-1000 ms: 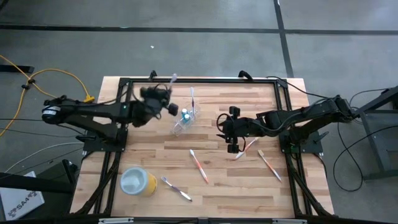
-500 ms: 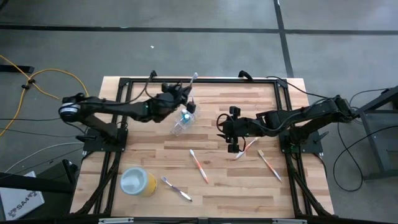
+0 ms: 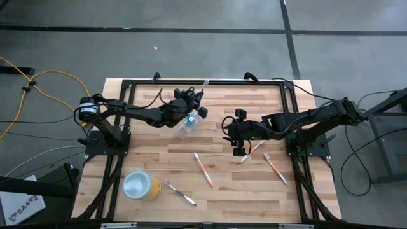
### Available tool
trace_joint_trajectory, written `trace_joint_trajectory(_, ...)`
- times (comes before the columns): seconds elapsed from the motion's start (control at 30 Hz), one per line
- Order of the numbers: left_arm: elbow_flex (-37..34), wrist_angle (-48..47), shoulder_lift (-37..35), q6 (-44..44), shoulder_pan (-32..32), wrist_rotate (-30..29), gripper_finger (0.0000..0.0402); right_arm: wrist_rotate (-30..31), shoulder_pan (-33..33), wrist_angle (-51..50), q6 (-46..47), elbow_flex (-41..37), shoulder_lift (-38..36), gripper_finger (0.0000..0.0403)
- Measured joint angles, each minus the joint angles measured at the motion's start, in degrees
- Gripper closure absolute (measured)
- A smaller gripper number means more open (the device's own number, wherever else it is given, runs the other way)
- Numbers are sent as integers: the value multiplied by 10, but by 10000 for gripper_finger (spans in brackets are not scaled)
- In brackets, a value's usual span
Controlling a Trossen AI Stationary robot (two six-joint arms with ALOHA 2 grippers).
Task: Pick & Place toothbrushing station
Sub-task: Put the top violet toothbrush into the transparent organizer
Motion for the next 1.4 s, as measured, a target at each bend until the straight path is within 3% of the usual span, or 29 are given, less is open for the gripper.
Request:
trace_joint_trajectory(0.2,-37,35,12,-43,2,-13,399,0,0,0,1,0,0,229)
trace_joint_trajectory(0.4,-119,194,12,-45,1,-14,399,0,0,0,1,0,0,229)
trace_joint_trajectory(0.6,-173,272,12,-68,1,9,399,0,0,5,1,0,0,229)
trace_joint_trajectory(0.8,-188,302,12,-67,4,23,399,0,0,10,2,0,0,229)
trace_joint_trajectory(1.0,-188,314,36,-103,25,74,399,0,0,13,4,0,0,229)
trace_joint_trajectory(1.4,-188,379,124,-172,37,80,399,-2,0,13,6,0,0,229)
